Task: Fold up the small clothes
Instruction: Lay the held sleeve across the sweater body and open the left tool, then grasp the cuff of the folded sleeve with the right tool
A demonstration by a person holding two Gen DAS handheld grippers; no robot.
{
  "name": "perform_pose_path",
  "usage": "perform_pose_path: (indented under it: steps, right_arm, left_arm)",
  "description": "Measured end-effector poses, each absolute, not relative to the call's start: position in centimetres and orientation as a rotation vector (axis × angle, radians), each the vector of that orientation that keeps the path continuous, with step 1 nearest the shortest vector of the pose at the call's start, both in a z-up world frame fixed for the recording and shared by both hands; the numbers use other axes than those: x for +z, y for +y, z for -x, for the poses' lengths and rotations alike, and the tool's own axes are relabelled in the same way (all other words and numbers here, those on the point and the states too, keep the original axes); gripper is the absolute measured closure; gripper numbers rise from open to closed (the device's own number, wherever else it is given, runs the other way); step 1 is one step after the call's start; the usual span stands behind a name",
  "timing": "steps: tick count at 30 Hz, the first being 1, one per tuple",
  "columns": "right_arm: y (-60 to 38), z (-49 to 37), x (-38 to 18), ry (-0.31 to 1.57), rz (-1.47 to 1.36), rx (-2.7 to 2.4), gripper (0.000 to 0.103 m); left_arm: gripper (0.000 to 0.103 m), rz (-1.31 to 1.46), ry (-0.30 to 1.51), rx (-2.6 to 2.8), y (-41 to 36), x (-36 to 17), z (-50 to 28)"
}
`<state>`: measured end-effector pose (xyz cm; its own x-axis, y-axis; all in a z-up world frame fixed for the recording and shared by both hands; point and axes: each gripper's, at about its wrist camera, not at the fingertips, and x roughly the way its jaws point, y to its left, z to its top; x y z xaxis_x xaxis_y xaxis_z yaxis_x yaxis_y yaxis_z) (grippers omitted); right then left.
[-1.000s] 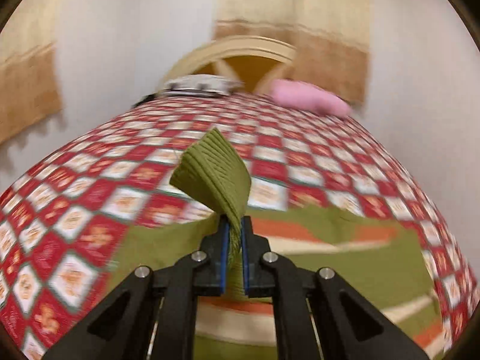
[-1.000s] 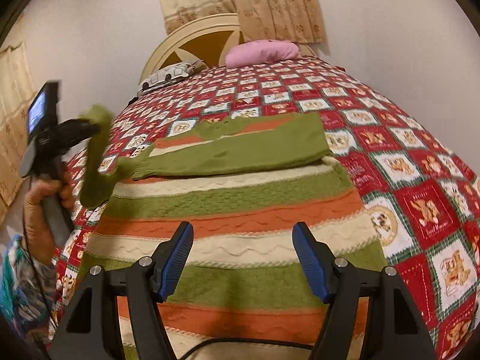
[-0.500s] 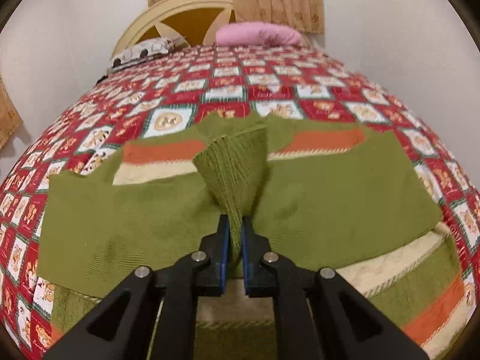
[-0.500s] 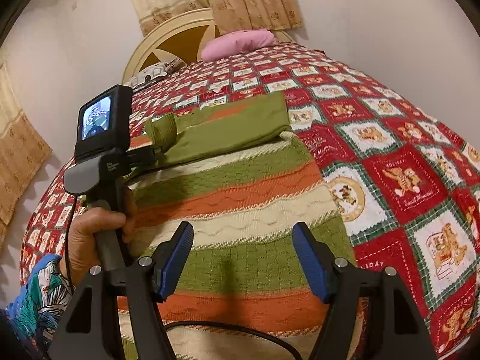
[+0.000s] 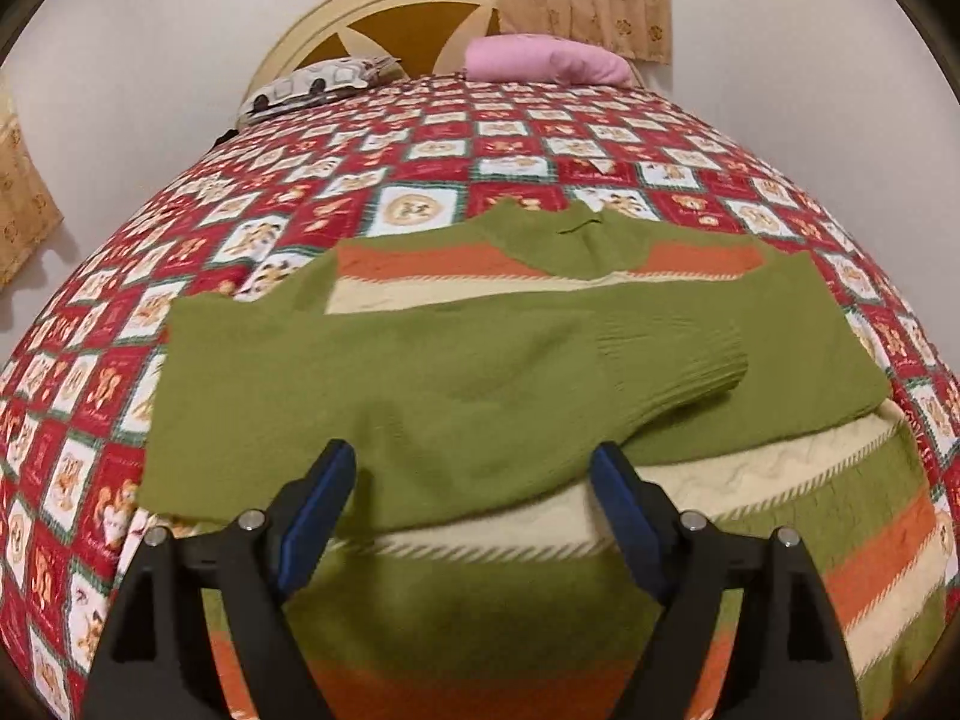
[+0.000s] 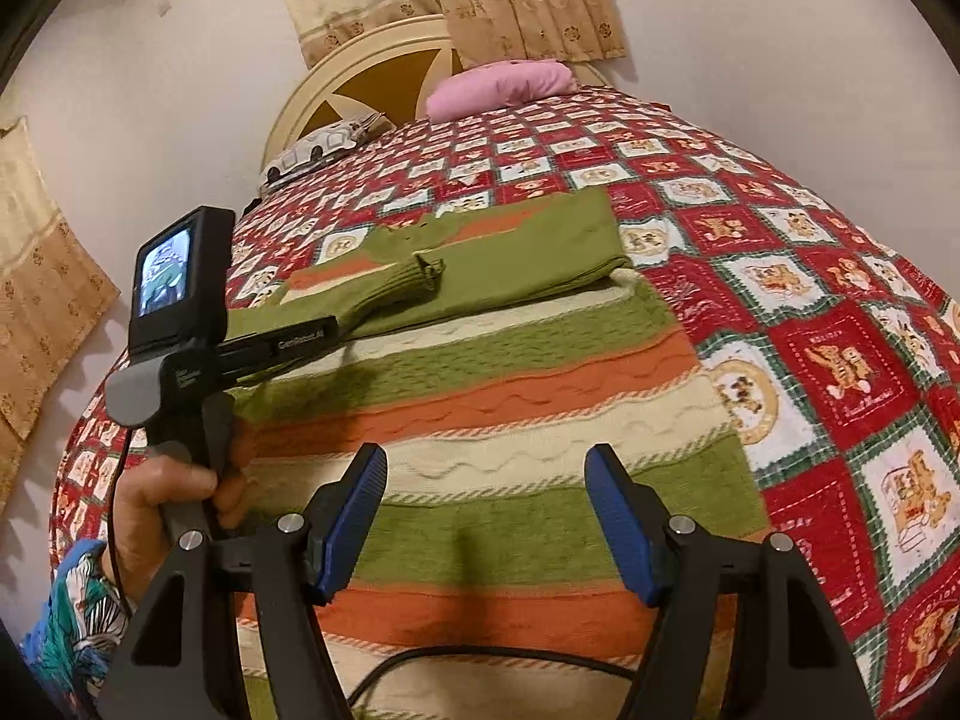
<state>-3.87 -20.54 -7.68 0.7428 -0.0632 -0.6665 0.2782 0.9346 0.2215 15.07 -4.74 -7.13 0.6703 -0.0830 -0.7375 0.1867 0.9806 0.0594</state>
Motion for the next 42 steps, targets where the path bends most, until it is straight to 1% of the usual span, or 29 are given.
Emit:
perform_pose_path:
  steps: [9, 18, 21, 22, 23, 24, 26, 29, 33, 37, 42]
  right_arm:
    - [-18.1, 3.7, -7.0, 0.715, -0.273, -0.156, 0.034]
    - [-16.9, 2.4, -7.1, 0.740, -0.258, -0.128, 0.034]
    - [-16.8, 1.9, -7.4, 0.751, -0.270, -0.121, 0.034]
    - [-16.7, 1.6, -7.6, 0.756, -0.271, -0.118, 0.034]
    - [-16.6, 1.4, -7.7, 0.761, -0.272, -0.116, 0.034]
    - [-16.5, 1.1, -7.9, 0.770, -0.275, -0.109, 0.034]
    - [-16.3, 0.6, -8.1, 0.778, -0.279, -0.098, 0.034]
    - [-16.2, -0.4, -8.0, 0.785, -0.280, -0.077, 0.034]
    - [-16.9, -3.1, -6.7, 0.760, -0.282, -0.055, 0.034]
    - [-18.8, -8.2, -5.5, 0.739, -0.348, -0.020, 0.034]
    - [-21.6, -15.3, -7.4, 0.805, -0.415, -0.050, 0.034]
  left_arm:
    - [0.020, -0.114, 0.812, -0.131, -2.1, -6.9, -14.2]
    - [0.020, -0.115, 0.816, -0.069, 0.7, -8.7, -14.3]
    - [0.019, -0.068, 0.866, -0.086, 1.5, -9.7, -14.6]
    - [0.015, -0.052, 0.867, -0.090, 1.7, -9.7, -14.6]
    - [0.008, -0.037, 0.873, -0.092, 1.9, -9.8, -14.7]
    - [0.005, -0.029, 0.884, -0.091, 1.9, -10.0, -14.9]
    - [0.003, -0.019, 0.904, -0.087, 1.9, -10.3, -15.1]
    - [0.003, -0.017, 0.901, -0.087, 1.9, -10.4, -14.9]
    - [0.001, -0.012, 0.904, -0.088, 2.0, -10.4, -15.0]
    - [0.000, -0.008, 0.906, -0.088, 2.1, -10.5, -15.1]
    - [0.000, -0.007, 0.906, -0.090, 2.1, -10.5, -15.2]
